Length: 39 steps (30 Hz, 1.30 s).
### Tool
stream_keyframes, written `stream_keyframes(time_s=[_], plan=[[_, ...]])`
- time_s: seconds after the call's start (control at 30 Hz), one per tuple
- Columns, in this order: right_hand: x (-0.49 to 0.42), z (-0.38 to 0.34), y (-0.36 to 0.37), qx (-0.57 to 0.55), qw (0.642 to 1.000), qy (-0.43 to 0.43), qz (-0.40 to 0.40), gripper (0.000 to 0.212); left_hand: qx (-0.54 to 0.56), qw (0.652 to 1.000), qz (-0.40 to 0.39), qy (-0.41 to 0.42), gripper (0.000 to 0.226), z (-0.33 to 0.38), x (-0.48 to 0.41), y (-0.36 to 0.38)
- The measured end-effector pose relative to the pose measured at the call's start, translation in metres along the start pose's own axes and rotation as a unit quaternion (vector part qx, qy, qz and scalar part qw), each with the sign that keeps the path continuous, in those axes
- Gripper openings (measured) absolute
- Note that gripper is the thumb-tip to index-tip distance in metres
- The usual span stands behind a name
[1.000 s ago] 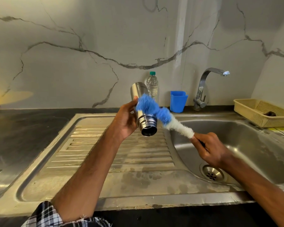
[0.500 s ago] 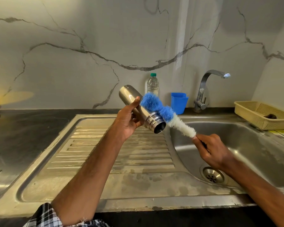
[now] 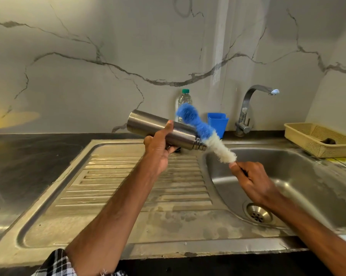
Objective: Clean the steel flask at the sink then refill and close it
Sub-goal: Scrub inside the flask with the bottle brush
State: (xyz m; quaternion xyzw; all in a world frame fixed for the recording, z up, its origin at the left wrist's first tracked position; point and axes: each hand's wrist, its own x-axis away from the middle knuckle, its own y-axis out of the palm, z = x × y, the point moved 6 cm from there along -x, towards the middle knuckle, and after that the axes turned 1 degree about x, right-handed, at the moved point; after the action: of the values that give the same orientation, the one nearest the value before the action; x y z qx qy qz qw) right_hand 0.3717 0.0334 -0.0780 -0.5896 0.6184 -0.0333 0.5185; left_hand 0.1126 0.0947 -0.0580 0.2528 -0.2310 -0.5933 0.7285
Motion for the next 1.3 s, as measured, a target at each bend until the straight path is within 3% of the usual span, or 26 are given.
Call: stream_keyframes(time_s=[0.13, 0.47, 0.6, 0.73, 0.83, 1.3], plan=[[0.004, -0.009, 0.009, -0.001, 0.998, -0.029, -0.053, 0.042, -0.015, 1.0, -0.014, -0.011, 0.067, -0.008, 0.003, 0.003], [0.002, 0.008, 0.005, -0.077, 0.995, 0.063, -0.003, 0.056, 0.092, 0.995, 0.036, -0.022, 0.067, -0.001, 0.004, 0.0], [0.003, 0.015, 0.002, -0.05, 0.997, 0.064, -0.01, 0.056, 0.116, 0.99, 0.082, -0.006, 0.07, 0.017, -0.002, -0.014], [0.004, 0.009, 0.007, -0.019, 0.998, 0.018, -0.049, 0.051, 0.141, 0.986, 0.087, -0.008, 0.069, 0.025, -0.003, -0.017], [0.003, 0.01, 0.009, -0.005, 0.998, 0.029, -0.054, 0.049, 0.143, 0.985, 0.093, -0.001, 0.071, 0.03, -0.006, -0.021], [0.004, 0.005, 0.001, -0.006, 1.0, 0.005, -0.02, 0.047, 0.122, 0.992, 0.04, -0.012, 0.07, 0.033, -0.005, -0.018]])
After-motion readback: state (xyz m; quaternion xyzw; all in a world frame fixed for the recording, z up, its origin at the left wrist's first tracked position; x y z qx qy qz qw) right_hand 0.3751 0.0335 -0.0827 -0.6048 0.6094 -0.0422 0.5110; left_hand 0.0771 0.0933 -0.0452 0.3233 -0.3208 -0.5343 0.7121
